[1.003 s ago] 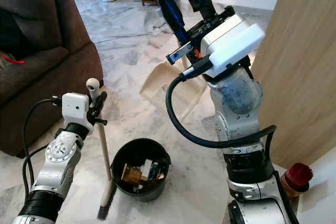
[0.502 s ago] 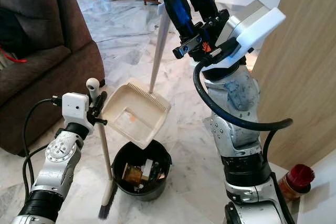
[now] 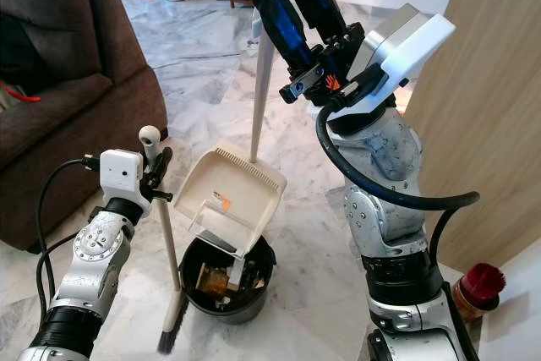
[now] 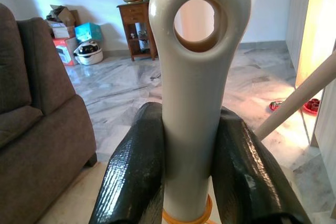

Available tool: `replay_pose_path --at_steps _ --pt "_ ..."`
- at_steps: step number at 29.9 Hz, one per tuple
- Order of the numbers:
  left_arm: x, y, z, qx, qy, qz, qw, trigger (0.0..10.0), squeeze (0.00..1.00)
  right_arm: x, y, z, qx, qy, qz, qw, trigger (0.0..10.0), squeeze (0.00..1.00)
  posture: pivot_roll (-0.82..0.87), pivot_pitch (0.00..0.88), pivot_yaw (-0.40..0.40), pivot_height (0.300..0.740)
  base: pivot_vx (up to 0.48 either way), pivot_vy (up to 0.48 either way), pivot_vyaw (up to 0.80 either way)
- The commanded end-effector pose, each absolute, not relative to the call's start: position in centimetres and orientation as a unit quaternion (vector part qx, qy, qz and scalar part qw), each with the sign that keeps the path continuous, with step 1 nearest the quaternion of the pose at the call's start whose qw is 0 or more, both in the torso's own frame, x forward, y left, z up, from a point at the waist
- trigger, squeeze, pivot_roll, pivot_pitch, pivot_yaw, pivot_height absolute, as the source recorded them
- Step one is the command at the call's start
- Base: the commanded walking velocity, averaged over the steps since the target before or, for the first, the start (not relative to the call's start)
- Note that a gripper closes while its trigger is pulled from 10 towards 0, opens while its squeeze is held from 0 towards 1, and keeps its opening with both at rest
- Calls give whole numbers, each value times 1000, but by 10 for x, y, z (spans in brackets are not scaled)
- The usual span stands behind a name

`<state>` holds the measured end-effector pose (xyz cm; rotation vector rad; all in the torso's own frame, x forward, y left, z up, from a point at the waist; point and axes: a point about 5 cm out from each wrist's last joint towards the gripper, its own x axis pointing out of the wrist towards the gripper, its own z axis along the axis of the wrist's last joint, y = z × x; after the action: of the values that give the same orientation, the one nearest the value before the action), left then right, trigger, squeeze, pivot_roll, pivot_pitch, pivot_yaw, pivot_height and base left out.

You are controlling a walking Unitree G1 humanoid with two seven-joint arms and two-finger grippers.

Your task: Sweep floor

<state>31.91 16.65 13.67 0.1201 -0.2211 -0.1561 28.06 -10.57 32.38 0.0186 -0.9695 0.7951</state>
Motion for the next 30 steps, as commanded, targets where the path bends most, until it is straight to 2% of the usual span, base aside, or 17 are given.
replay_pose_path --at_steps 1,7,10,17,23,30 --pt "322 167 150 59 -137 -77 986 10000 0 266 -106 340 -14 -504 368 781 10000 0 105 54 80 740 0 0 0" --pt "322 167 150 59 -136 -78 986 10000 0 267 -105 339 -14 -499 367 785 10000 0 106 53 79 740 0 0 0" --pt "322 167 150 59 -136 -79 986 10000 0 270 -102 336 17 -472 384 793 10000 0 107 54 80 740 0 0 0" --pt "322 166 150 59 -135 -79 986 10000 0 271 -102 334 6 -466 382 798 10000 0 106 53 81 740 0 0 0" --pt "322 166 150 59 -135 -79 986 10000 0 273 -107 339 -8 -492 343 800 10000 0 106 53 80 740 0 0 0" --pt "322 166 150 59 -135 -79 986 10000 0 275 -106 336 -2 -476 347 808 10000 0 105 52 79 740 0 0 0"
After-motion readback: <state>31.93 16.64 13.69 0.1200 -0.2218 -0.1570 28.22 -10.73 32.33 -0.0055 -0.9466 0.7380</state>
